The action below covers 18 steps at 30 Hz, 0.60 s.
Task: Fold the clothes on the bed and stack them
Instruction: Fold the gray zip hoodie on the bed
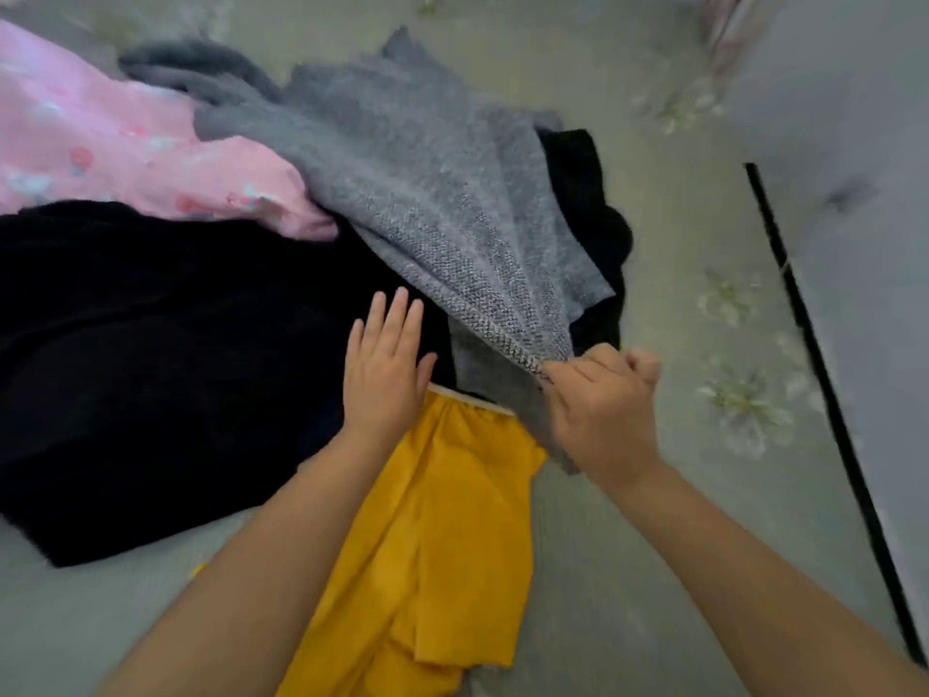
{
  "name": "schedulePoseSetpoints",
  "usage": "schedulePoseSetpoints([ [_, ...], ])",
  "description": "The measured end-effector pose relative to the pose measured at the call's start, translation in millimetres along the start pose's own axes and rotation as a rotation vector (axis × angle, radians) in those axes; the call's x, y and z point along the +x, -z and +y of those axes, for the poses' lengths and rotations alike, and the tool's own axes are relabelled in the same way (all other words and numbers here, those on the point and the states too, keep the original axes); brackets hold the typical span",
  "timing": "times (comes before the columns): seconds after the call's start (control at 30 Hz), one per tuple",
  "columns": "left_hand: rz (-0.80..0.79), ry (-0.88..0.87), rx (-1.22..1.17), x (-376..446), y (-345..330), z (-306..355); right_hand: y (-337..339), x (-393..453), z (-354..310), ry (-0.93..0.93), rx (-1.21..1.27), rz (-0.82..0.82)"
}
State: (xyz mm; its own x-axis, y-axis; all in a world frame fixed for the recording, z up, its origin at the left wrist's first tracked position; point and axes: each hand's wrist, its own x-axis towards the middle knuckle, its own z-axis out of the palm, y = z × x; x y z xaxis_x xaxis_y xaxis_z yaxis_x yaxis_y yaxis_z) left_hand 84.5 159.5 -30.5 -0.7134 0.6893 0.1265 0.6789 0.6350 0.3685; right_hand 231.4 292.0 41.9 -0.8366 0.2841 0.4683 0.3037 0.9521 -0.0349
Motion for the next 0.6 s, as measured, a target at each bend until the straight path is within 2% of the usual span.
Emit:
schedulePoseSetpoints([
  [0.07,0.045,0.055,-0.033,4.1,12.2,40.1,40.4,-21.4,25.6,-0.035,0.037,0.037],
  [0.17,-0.040,0.111,-0.003,-4.2,19.7,92.8,100.4,-75.0,66.4,-0.074,0.100,0.039],
  [0.37,-0.114,-0.204,0.069,-60.1,14.2,195.3,182.6,-209.0,131.1,-0.265,0.227,-0.049],
  [0.47,-0.298,-0.214,0.068,-90.4,-1.3,224.9,194.5,-256.7,152.1,-0.365,0.254,-0.211],
  [0.6,-0.367,-0.155,0.117,-127.3,-12.7,213.9,157.1,-267.5,155.0,-0.495,0.156,-0.644],
])
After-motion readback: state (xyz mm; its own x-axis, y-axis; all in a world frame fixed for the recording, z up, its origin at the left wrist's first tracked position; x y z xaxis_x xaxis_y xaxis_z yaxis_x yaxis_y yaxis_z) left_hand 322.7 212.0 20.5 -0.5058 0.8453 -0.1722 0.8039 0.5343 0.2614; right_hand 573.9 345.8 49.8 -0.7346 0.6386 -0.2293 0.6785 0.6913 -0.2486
